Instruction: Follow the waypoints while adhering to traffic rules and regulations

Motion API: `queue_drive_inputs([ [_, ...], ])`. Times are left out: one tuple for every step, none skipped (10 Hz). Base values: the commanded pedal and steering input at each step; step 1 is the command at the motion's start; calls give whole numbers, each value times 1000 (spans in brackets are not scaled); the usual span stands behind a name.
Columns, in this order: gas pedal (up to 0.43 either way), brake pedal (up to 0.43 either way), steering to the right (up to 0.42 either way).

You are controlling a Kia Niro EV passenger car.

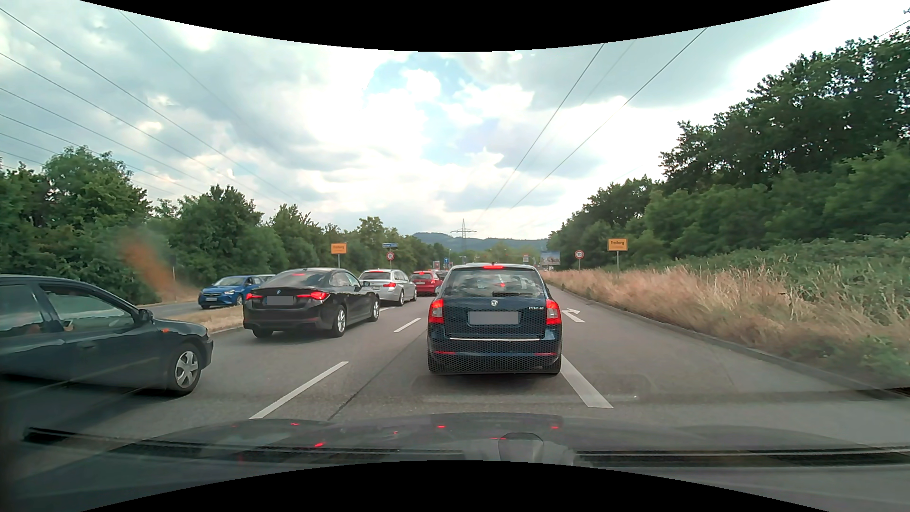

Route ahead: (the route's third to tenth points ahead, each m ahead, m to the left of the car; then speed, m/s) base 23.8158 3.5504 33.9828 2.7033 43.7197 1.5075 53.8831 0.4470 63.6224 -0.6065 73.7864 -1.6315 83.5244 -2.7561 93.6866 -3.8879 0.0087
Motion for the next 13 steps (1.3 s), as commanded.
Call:
queue_drive_inputs([
  [0, 287, 3],
  [0, 287, 3],
  [0, 287, 3],
  [0, 287, 3],
  [0, 287, 4],
  [0, 287, 3],
  [0, 280, 3],
  [0, 287, 3],
  [0, 287, 3],
  [0, 287, 3],
  [0, 287, 3],
  [0, 287, 3],
  [0, 287, 3],
])
